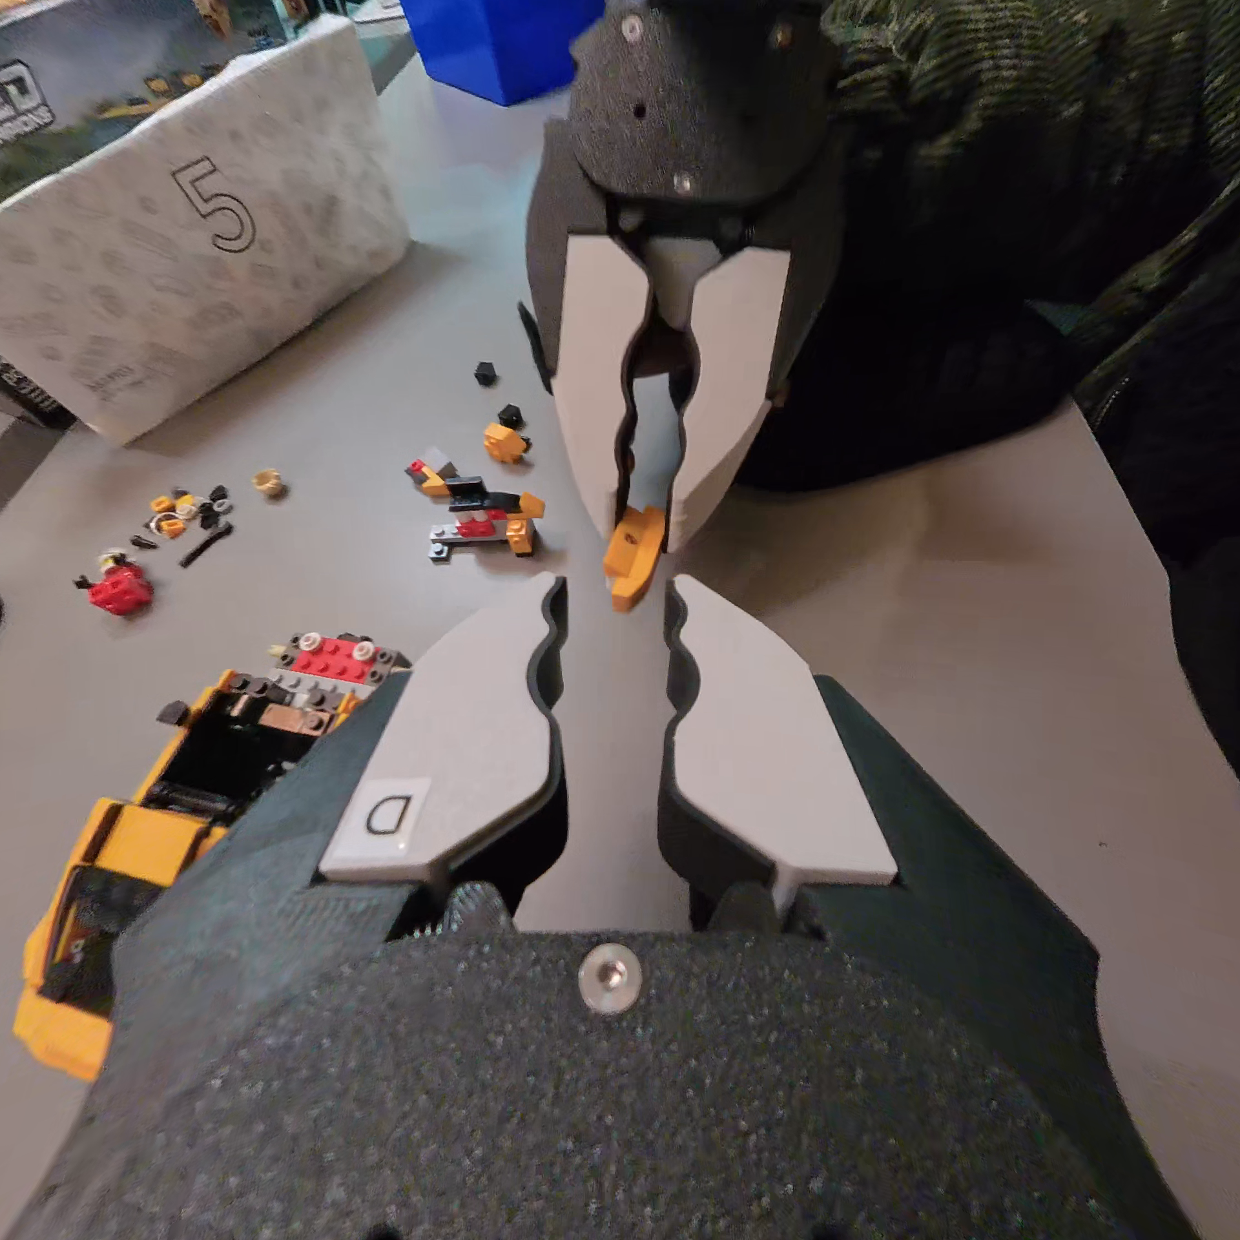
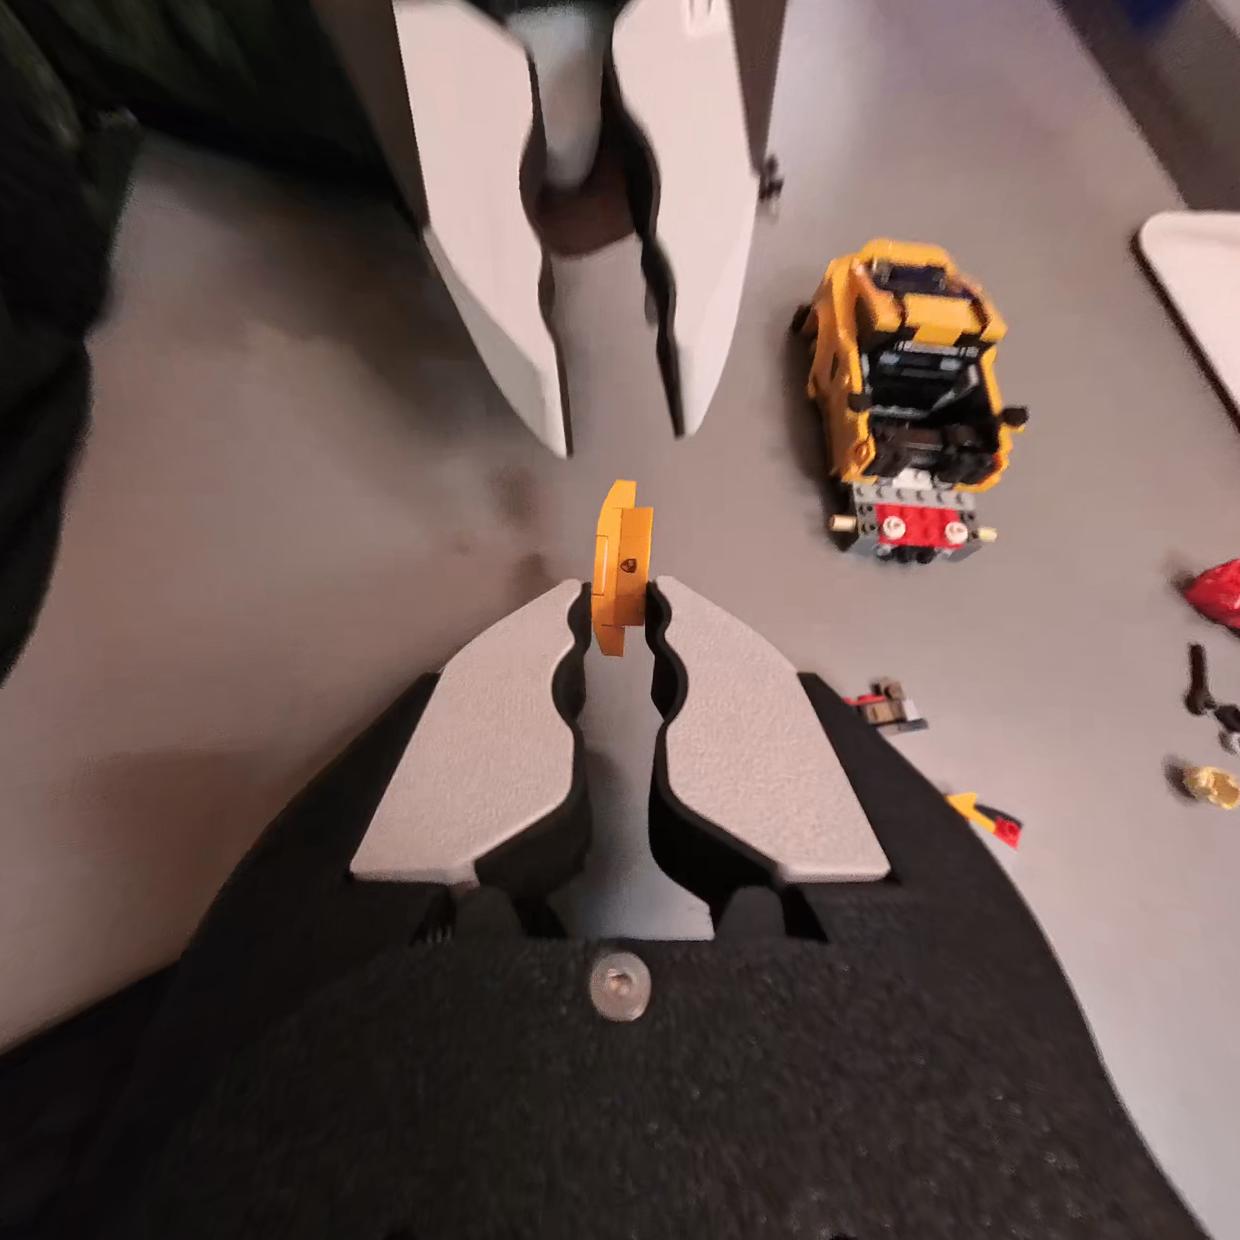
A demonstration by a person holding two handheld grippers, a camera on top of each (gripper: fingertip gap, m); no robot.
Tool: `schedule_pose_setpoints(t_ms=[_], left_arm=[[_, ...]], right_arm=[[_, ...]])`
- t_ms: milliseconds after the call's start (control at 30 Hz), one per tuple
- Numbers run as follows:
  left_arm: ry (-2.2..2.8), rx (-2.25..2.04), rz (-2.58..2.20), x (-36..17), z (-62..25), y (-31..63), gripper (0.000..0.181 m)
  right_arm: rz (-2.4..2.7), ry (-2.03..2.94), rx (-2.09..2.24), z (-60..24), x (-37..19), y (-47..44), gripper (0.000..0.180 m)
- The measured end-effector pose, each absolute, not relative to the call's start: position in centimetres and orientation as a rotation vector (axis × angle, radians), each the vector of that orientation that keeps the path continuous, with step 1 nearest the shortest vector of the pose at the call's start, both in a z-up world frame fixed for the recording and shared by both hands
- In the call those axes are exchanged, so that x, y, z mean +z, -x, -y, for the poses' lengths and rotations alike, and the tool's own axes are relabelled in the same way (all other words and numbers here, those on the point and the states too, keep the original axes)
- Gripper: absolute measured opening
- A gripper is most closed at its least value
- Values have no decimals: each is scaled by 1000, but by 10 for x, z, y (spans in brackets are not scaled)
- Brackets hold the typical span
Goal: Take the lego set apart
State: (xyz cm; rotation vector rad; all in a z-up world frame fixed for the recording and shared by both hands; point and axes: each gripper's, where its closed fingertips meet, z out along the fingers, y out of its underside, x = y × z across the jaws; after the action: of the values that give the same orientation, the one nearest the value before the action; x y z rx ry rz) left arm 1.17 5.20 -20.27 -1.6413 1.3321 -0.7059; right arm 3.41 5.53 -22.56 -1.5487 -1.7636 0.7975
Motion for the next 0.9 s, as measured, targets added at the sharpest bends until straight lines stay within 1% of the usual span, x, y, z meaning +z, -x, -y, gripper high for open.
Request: schedule_pose_setpoints(t_ms=[200,300,900], left_arm=[[1635,-713,-1359,-205,-48,-15,19],[1614,-726,-1369,-202,-45,-15,9],[1634,-679,-1350,-200,-50,-13,7]], right_arm=[[1710,1495,895,-48,-211,-28,15],[1708,1493,899,-48,-211,-27,15],[1587,1657,949,-57,-218,-22,15]])
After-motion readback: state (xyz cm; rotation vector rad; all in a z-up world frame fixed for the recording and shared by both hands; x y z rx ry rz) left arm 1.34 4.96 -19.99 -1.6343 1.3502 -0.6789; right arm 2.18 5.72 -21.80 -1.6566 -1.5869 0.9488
